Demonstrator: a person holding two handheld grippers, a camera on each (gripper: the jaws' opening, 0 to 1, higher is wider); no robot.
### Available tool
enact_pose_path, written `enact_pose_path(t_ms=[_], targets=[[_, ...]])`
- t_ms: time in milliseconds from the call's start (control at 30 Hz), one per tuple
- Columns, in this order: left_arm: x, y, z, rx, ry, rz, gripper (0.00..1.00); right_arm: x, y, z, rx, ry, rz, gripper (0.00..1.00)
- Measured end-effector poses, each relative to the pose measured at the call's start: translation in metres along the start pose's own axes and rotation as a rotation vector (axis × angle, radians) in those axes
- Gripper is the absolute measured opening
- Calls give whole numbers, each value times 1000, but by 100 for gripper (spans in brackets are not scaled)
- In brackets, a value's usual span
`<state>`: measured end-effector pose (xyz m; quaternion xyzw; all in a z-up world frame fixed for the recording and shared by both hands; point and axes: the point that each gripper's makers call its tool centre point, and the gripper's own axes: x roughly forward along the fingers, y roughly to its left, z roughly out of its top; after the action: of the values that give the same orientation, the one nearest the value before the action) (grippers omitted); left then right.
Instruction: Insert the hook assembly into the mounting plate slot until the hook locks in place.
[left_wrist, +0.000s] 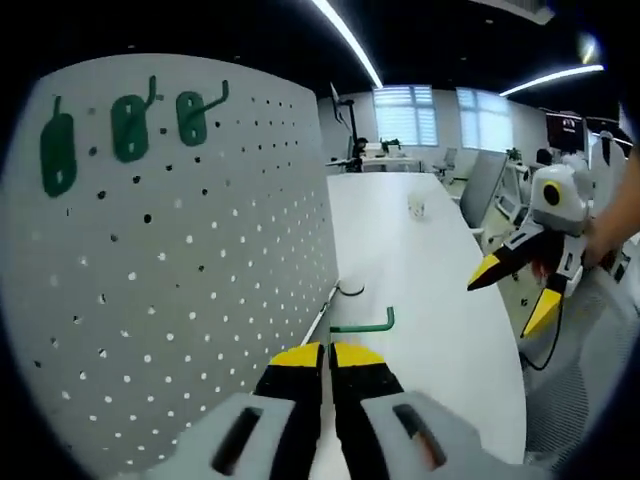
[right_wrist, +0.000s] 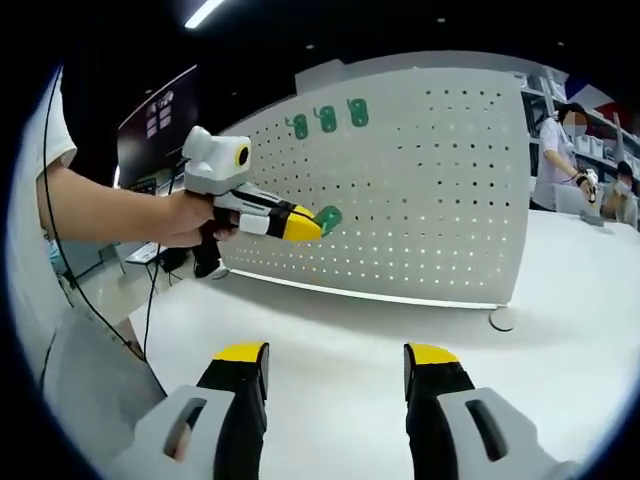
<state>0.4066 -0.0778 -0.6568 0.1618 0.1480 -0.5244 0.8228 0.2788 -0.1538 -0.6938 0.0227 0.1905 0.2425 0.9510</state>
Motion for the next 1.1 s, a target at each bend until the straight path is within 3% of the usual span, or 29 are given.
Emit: enact_pose_path(t_ms=[333, 533, 567, 733, 867, 967, 1033, 1100], targets=[[-28, 3, 16, -51, -104, 63, 2, 0, 2, 1, -2, -4, 9, 53], [-45, -2, 28, -38, -170, 84, 2, 1, 3, 0, -9, -4, 17, 53], [-49, -3, 33, -26, -203, 86, 2, 1, 4, 1, -11, -5, 18, 53], [-59, -8, 33, -17, -220, 104, 2, 1, 5, 2, -12, -7, 23, 53], [-70, -15, 42, -25, -285, 111, 2, 1, 5, 2, -11, -9, 26, 53], [-76, -17, 44, -47, -290, 124, 2, 1, 6, 2, -10, -9, 27, 53], [-85, -18, 52, -66, -352, 127, 2, 1, 6, 2, -12, -6, 26, 53], [-90, -19, 52, -44, -346, 144, 2, 1, 7, 2, -12, -7, 28, 53]])
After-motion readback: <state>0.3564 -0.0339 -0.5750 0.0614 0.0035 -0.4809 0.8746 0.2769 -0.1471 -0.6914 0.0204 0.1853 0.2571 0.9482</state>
